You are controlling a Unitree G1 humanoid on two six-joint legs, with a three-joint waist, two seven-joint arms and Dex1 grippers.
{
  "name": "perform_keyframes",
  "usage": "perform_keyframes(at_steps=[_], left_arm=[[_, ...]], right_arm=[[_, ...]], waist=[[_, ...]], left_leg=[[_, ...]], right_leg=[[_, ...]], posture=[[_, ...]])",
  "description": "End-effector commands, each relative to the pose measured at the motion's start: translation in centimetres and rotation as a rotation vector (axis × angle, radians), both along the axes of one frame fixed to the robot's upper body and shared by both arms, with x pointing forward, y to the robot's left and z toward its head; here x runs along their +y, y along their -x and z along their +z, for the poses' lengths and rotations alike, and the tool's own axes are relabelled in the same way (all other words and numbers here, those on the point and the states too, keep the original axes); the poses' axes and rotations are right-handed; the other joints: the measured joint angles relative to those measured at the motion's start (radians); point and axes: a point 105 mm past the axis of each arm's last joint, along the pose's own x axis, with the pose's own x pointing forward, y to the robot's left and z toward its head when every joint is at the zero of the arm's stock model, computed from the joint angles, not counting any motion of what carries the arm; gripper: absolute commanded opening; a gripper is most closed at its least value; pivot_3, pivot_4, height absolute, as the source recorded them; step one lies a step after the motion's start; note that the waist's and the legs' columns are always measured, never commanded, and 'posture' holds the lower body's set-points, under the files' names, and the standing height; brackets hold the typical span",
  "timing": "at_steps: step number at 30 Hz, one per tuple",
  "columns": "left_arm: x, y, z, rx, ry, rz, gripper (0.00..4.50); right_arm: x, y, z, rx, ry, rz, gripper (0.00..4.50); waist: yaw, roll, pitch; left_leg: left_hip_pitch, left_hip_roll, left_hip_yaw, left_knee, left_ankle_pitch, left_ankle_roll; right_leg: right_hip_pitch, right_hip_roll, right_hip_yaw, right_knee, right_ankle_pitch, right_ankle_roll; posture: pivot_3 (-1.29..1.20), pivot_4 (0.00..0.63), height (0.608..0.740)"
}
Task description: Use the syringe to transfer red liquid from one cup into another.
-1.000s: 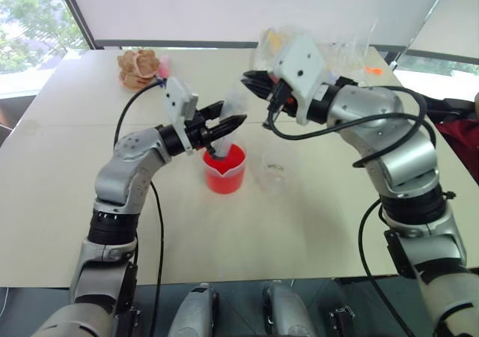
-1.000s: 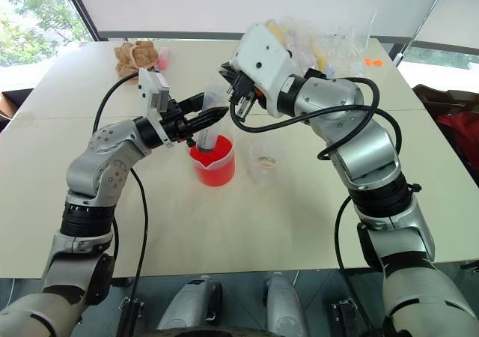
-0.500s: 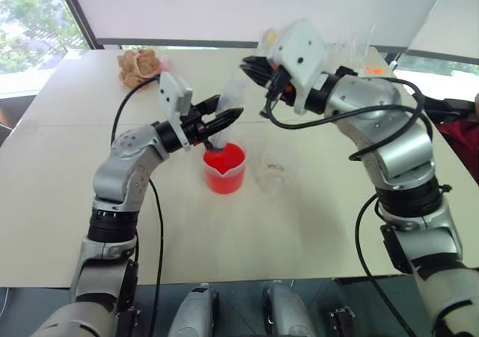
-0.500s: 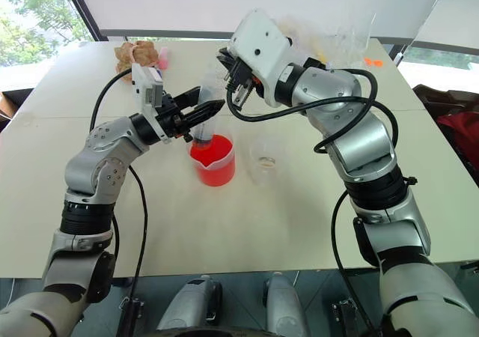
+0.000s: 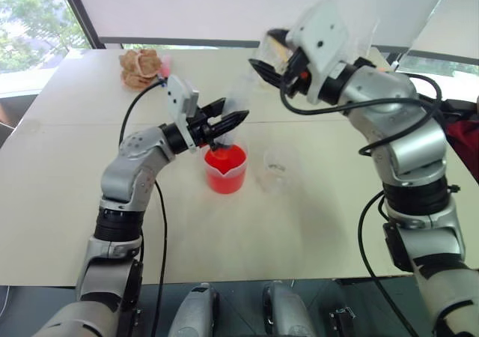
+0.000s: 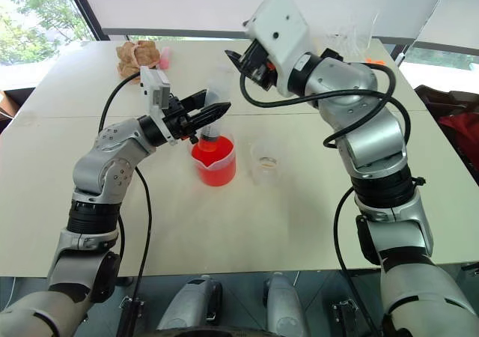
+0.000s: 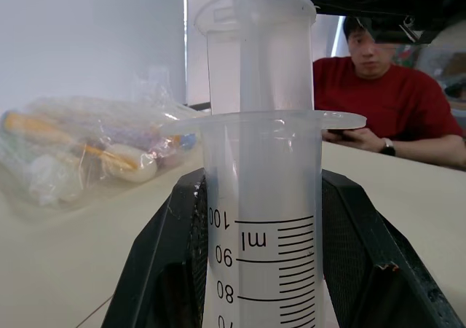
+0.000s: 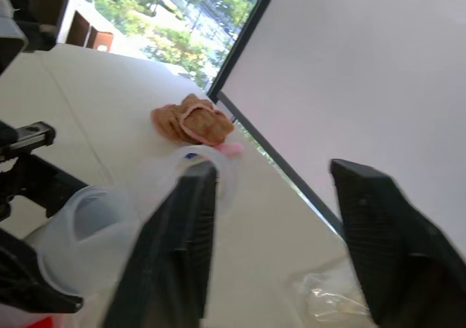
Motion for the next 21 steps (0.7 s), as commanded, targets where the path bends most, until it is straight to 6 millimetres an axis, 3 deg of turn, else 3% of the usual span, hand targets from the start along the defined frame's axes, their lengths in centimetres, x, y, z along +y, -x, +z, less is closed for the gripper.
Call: perform_keyframes(at_steps=[1, 4, 7, 9, 15, 21], left_arm=[[0.3, 0.2, 0.6, -0.015, 0.012, -0.016, 1.49], [0.7, -0.2, 0.8, -0.004, 0.022, 0.006, 1.49], [1.1, -0.7, 1.2, -0.005, 0.043, 0.028, 1.49], [1.2, -0.7, 1.7, -0.012, 0.054, 0.022, 1.49], [1.1, -0.4, 5.5, -0.078, 0.095, -0.06, 1.49], [-1.8, -0.1, 10.1, -0.178, 0.169, -0.175, 1.49]], right_arm=[[-2.0, 1.9, 1.9, -0.048, -0.041, 0.021, 3.4], [-3.1, 2.7, 1.4, 0.032, -0.067, 0.062, 3.4], [-3.9, 5.2, 0.2, 0.166, -0.076, 0.184, 3.4], [-4.7, 5.8, 0.8, 0.176, -0.115, 0.181, 3.4], [-8.2, 5.1, 2.6, 0.119, -0.217, 0.021, 3.4], [-11.1, 4.6, 3.3, 0.037, -0.213, -0.121, 3.4]], waist=[[-0.001, 0.0, 0.0], [0.0, 0.0, 0.0], [0.003, 0.0, 0.0], [-0.001, 0.0, 0.0], [0.001, 0.0, 0.0], [0.004, 0.0, 0.0]], left_leg=[[0.0, 0.0, 0.0, 0.0, 0.0, 0.001], [0.0, 0.0, 0.0, 0.0, -0.002, 0.004], [0.0, 0.0, -0.001, 0.0, -0.002, 0.004], [0.0, 0.0, -0.001, 0.0, -0.003, 0.005], [0.0, 0.0, -0.001, 0.0, -0.003, 0.005], [0.0, 0.0, 0.0, 0.0, -0.003, 0.005]], right_leg=[[0.0, 0.0, 0.0, 0.0, 0.0, 0.0], [0.0, 0.0, 0.0, 0.0, 0.0, 0.0], [0.001, 0.0, -0.001, -0.001, 0.0, 0.0], [0.001, 0.0, -0.001, -0.001, 0.0, 0.0], [0.001, 0.0, -0.001, -0.001, 0.001, -0.001], [0.001, 0.0, -0.001, -0.001, 0.001, -0.001]], posture=[[0.0, 0.15, 0.74], [0.0, 0.15, 0.74], [0.0, 0.15, 0.74], [0.0, 0.15, 0.74], [0.0, 0.15, 0.74], [0.0, 0.15, 0.74]])
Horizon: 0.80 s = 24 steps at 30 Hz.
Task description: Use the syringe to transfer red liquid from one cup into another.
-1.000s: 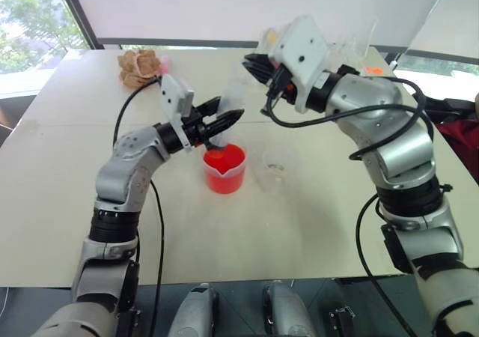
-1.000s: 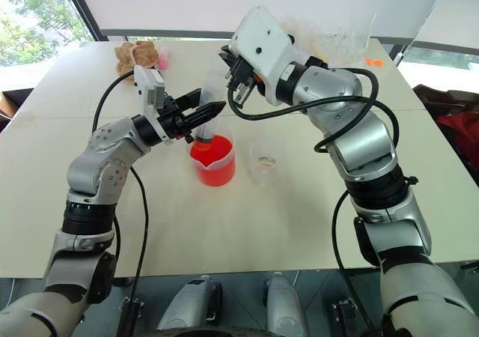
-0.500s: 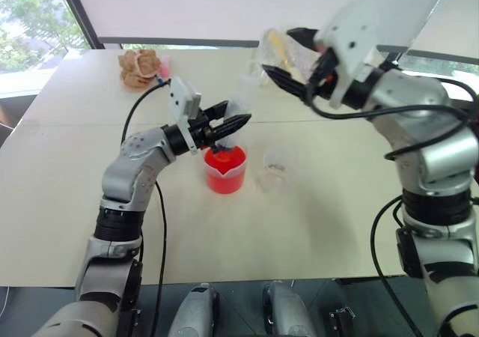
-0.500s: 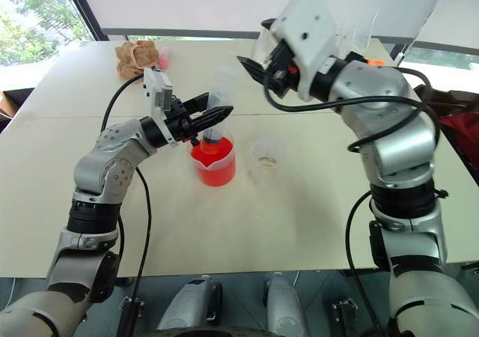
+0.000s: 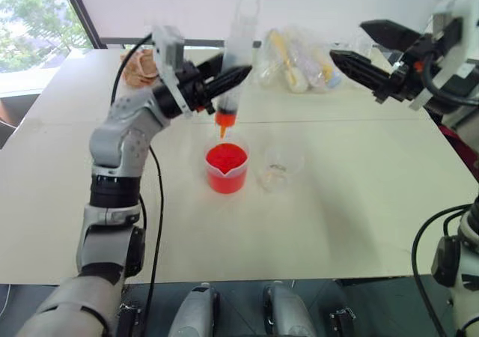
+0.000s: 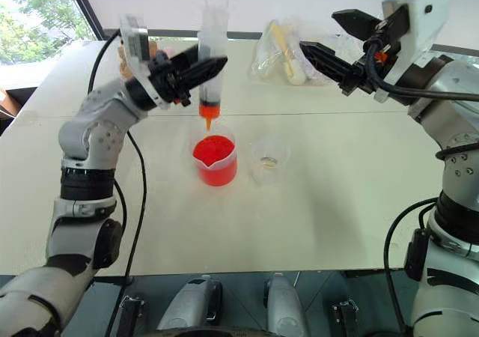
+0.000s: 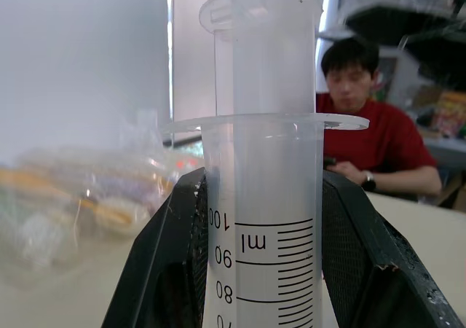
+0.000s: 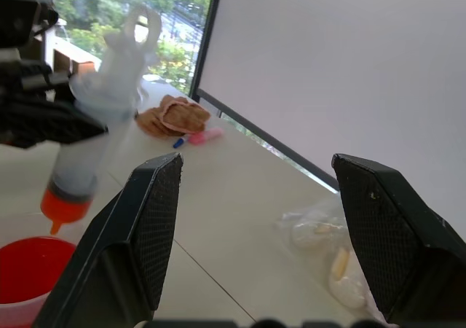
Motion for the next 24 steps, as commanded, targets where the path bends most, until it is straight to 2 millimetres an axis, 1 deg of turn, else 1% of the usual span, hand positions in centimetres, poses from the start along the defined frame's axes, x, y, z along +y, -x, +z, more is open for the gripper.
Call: perform_keyframes(at_steps=[1, 3, 4, 6, 9, 12, 16, 18, 20, 24], left_arm=[[-2.5, 0.8, 2.7, -0.103, 0.047, -0.092, 1.49], [-5.0, 0.6, 2.2, -0.118, 0.035, -0.138, 1.49], [-5.7, 0.6, 1.9, -0.124, 0.028, -0.15, 1.49], [-7.5, 0.2, 0.7, -0.138, 0.002, -0.158, 1.49], [-9.3, 0.1, -0.5, -0.118, 0.015, -0.19, 1.49], [-10.7, 0.3, -1.6, -0.094, 0.022, -0.226, 1.49], [-11.5, 0.8, -2.2, -0.076, 0.026, -0.26, 1.49], [-11.5, 1.1, -2.2, -0.068, 0.03, -0.279, 1.49], [-11.5, 1.3, -2.2, -0.061, 0.034, -0.291, 1.49], [-11.4, 2.0, -3.1, -0.05, 0.015, -0.3, 1.49]], right_arm=[[-1.9, 0.7, 2.1, -0.126, 0.021, -0.098, 3.4], [-2.5, 0.7, 2.5, -0.163, 0.054, -0.142, 3.4], [-2.6, 0.7, 2.6, -0.173, 0.065, -0.154, 3.4], [-3.1, 0.9, 2.8, -0.193, 0.107, -0.188, 3.4], [-3.8, 1.4, 3.1, -0.217, 0.153, -0.24, 3.4], [-4.5, 1.8, 3.4, -0.238, 0.195, -0.293, 3.4], [-4.8, 2.4, 4.0, -0.264, 0.229, -0.326, 3.4], [-3.4, 2.9, 4.4, -0.279, 0.236, -0.283, 3.4], [-2.5, 3.1, 4.5, -0.285, 0.241, -0.254, 3.4], [-0.6, 2.9, 4.2, -0.293, 0.247, -0.201, 3.4]], waist=[[0.001, 0.0, 0.0], [0.003, 0.0, 0.0], [0.002, 0.0, 0.0], [0.001, 0.0, 0.0], [-0.005, 0.0, 0.0], [-0.004, 0.0, 0.0], [-0.001, 0.001, 0.0], [-0.002, 0.001, 0.0], [-0.003, 0.002, 0.0], [-0.002, 0.003, 0.0]], left_leg=[[0.0, 0.0, 0.0, 0.0, 0.0, 0.0], [0.0, 0.0, 0.001, 0.0, 0.0, 0.0], [0.0, 0.0, 0.001, 0.0, 0.0, 0.0], [0.0, 0.0, 0.001, 0.0, 0.0, 0.0], [0.0, 0.0, 0.002, 0.0, 0.0, 0.0], [0.0, 0.001, 0.002, -0.001, 0.0, 0.0], [0.0, 0.001, 0.002, 0.0, 0.0, 0.001], [0.0, 0.001, 0.002, 0.0, 0.0, 0.001], [0.0, 0.001, 0.002, 0.0, 0.0, 0.001], [0.0, 0.001, 0.001, 0.0, 0.0, 0.001]], right_leg=[[0.0, 0.0, 0.0, 0.0, 0.0, 0.0], [0.0, 0.0, 0.0, -0.001, 0.0, 0.0], [0.0, 0.0, 0.0, -0.002, 0.0, 0.0], [0.001, 0.0, 0.0, -0.002, 0.0, 0.0], [0.001, 0.0, 0.0, -0.002, 0.0, 0.0], [0.0, 0.001, 0.0, -0.002, 0.0, 0.0], [0.0, 0.001, 0.0, -0.002, 0.0, 0.0], [0.0, 0.001, 0.0, -0.002, 0.0, 0.0], [0.0, 0.001, 0.001, -0.002, 0.0, 0.0], [0.0, 0.001, 0.0, -0.002, 0.0, 0.0]], posture=[[0.0, 0.15, 0.74], [0.0, 0.15, 0.74], [0.0, 0.15, 0.74], [0.0, 0.15, 0.74], [0.0, 0.15, 0.74], [0.0, 0.15, 0.74], [0.0, 0.15, 0.74], [0.0, 0.15, 0.74], [0.0, 0.15, 0.74], [0.0, 0.15, 0.74]])
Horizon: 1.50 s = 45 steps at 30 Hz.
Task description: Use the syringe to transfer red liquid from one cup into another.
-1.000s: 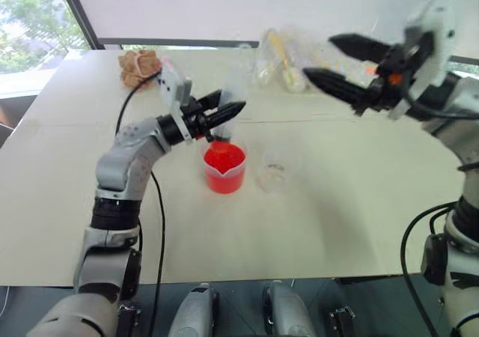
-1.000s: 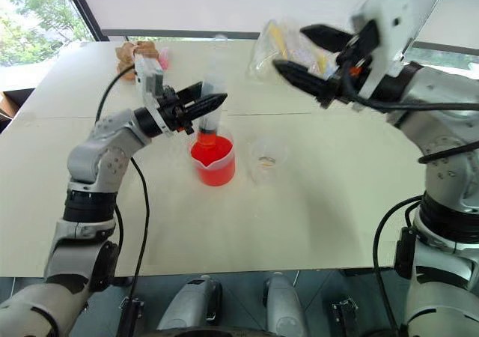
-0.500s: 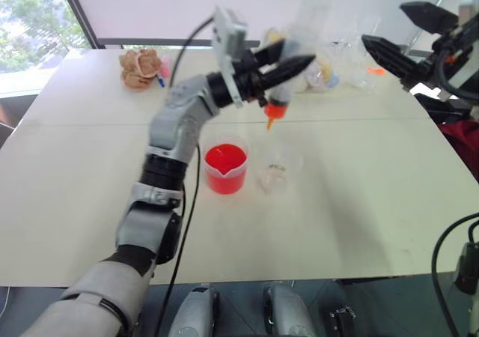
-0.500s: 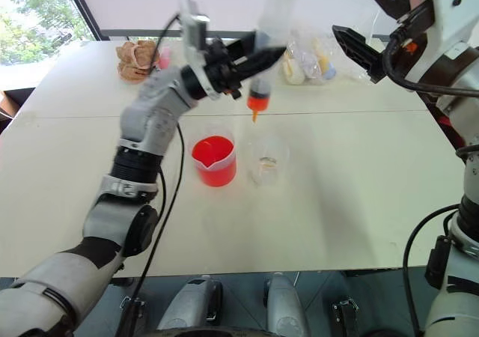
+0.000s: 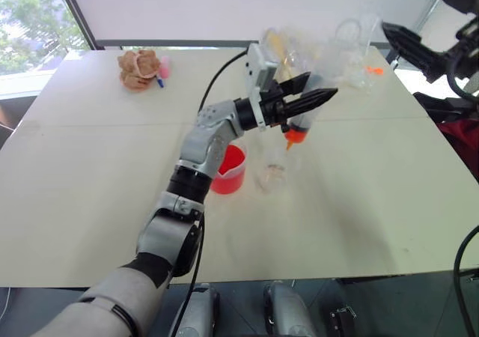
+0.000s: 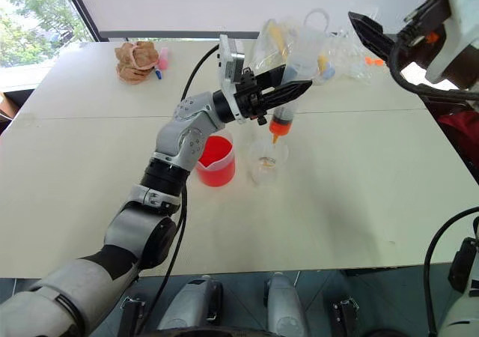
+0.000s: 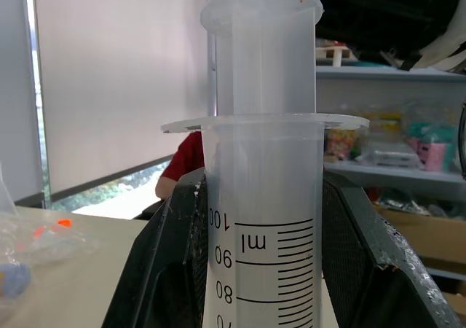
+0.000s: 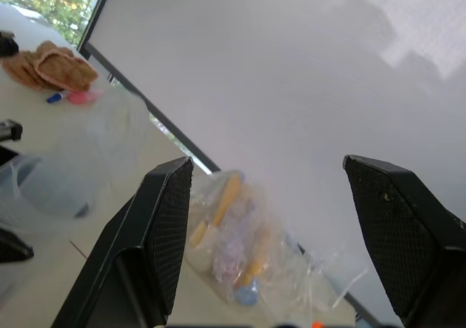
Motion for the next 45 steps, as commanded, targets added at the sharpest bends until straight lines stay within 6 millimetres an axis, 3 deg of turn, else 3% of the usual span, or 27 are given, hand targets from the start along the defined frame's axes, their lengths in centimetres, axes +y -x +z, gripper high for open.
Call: perform_keyframes(at_steps=[1, 16, 29, 32, 35, 37, 45], left_arm=[[-0.2, 1.2, 0.5, -0.042, 0.006, -0.024, 1.49], [-0.6, 0.2, -0.3, -0.042, -0.005, 0.052, 1.49], [-1.1, 1.6, -0.7, -0.055, -0.015, 0.015, 1.49], [-1.0, 1.6, -0.8, -0.053, -0.017, 0.02, 1.49], [-1.0, 1.6, -0.9, -0.048, -0.016, 0.027, 1.49], [-1.0, 1.6, -1.0, -0.046, -0.018, 0.033, 1.49], [-1.1, 1.5, -0.7, -0.041, -0.002, 0.04, 1.49]], right_arm=[[1.5, 0.5, 0.4, -0.033, 0.017, 0.039, 3.4], [2.0, 0.6, -0.6, 0.025, 0.056, 0.062, 3.4], [1.0, -2.0, -2.2, 0.032, 0.117, -0.024, 3.4], [1.0, -2.4, -2.6, 0.029, 0.14, -0.03, 2.48], [1.5, -2.5, -2.8, 0.038, 0.145, -0.004, 0.86], [1.9, -2.4, -3.0, 0.043, 0.146, 0.016, 0.05], [3.8, -1.5, -4.1, 0.099, 0.123, 0.128, 0.05]], waist=[[0.001, 0.0, 0.0], [0.023, 0.0, 0.0], [0.021, 0.0, 0.0], [0.022, 0.0, 0.0], [0.022, 0.0, 0.0], [0.023, 0.0, 0.0], [0.023, 0.0, 0.0]], left_leg=[[0.0, 0.0, 0.0, 0.0, 0.0, 0.0], [0.0, -0.001, 0.0, 0.0, 0.0, 0.0], [0.0, -0.001, 0.0, 0.0, 0.0, 0.0], [0.0, -0.001, 0.0, 0.0, 0.0, 0.0], [0.0, 0.0, 0.0, 0.0, 0.0, 0.0], [0.0, -0.001, 0.0, 0.0, 0.0, 0.0], [0.0, -0.001, 0.0, 0.0, 0.0, 0.0]], right_leg=[[0.0, 0.0, 0.0, 0.0, 0.0, 0.0], [0.0, -0.001, 0.0, -0.001, 0.0, 0.0], [0.0, 0.0, 0.0, -0.001, 0.0, 0.0], [0.0, 0.0, 0.0, -0.001, 0.0, 0.0], [0.0, 0.0, 0.0, -0.001, 0.0, 0.0], [0.0, 0.0, 0.0, -0.001, 0.0, 0.0], [0.0, 0.0, 0.0, -0.001, 0.0, 0.0]], posture=[[0.0, 0.15, 0.74], [0.0, 0.15, 0.74], [0.0, 0.15, 0.74], [0.0, 0.15, 0.74], [0.0, 0.15, 0.74], [0.0, 0.15, 0.74], [0.0, 0.15, 0.74]])
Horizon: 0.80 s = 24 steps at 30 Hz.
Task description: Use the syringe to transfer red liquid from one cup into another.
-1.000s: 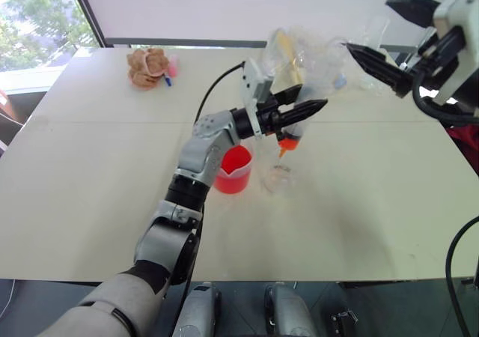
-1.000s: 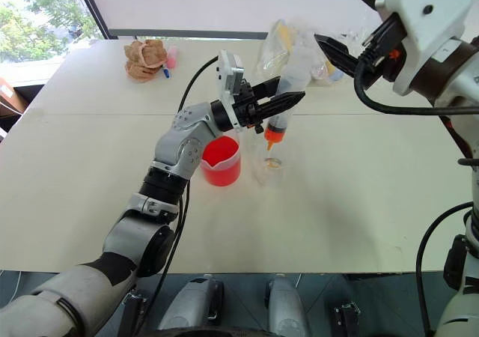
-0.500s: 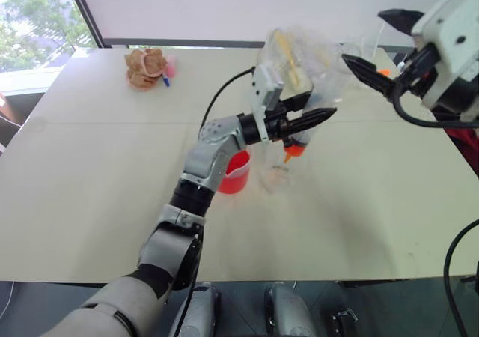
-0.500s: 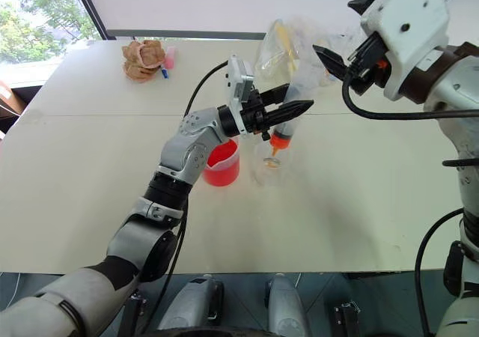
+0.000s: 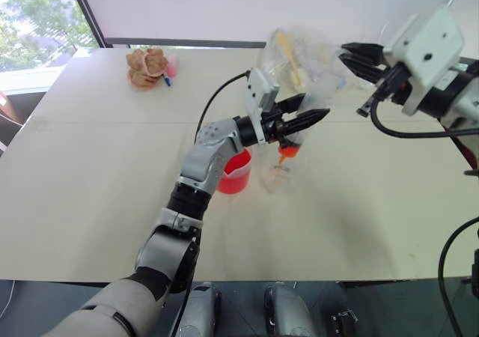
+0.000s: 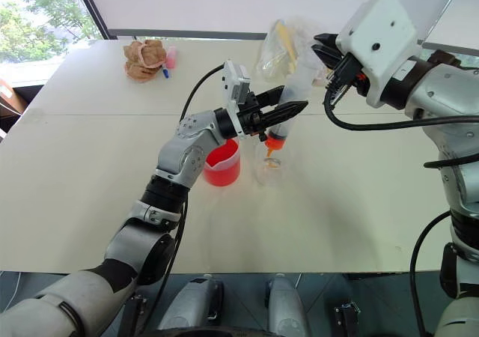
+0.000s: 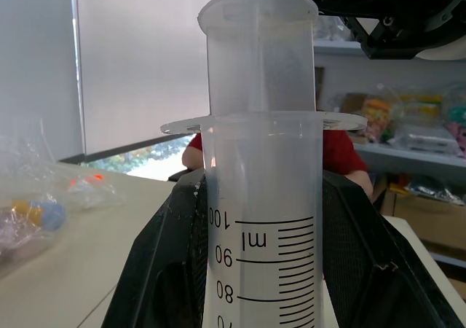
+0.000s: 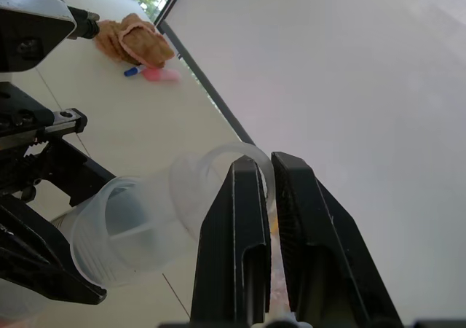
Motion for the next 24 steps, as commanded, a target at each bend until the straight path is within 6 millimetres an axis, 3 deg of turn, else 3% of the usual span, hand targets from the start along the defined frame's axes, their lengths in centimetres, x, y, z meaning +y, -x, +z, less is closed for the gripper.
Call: perform_keyframes(at_steps=[1, 17, 24], left_arm=[[-0.7, 1.3, 2.2, -0.082, 0.047, -0.045, 1.49], [-0.4, 1.8, 5.6, -0.105, 0.145, -0.04, 1.49], [-0.3, 1.8, 6.1, -0.11, 0.159, -0.036, 1.49]], right_arm=[[1.1, 1.0, 0.0, 0.012, -0.031, 0.061, 0.05], [4.8, 2.0, -5.0, 0.23, -0.141, 0.194, 0.05], [5.7, 2.2, -7.2, 0.312, -0.182, 0.212, 0.05]], waist=[[0.0, 0.0, 0.0], [0.0, 0.0, 0.0], [-0.001, 0.0, 0.0]], left_leg=[[0.0, 0.0, 0.0, 0.0, 0.0, 0.0], [0.0, 0.0, 0.0, 0.0, 0.0, 0.0], [0.0, 0.0, 0.0, 0.0, 0.0, 0.0]], right_leg=[[0.0, 0.0, 0.0, 0.0, 0.0, 0.0], [0.0, 0.0, 0.0, 0.0, 0.0, 0.0], [0.0, 0.0, 0.0, 0.001, 0.0, 0.0]], posture=[[0.0, 0.15, 0.74], [0.0, 0.15, 0.74], [0.0, 0.15, 0.74]])
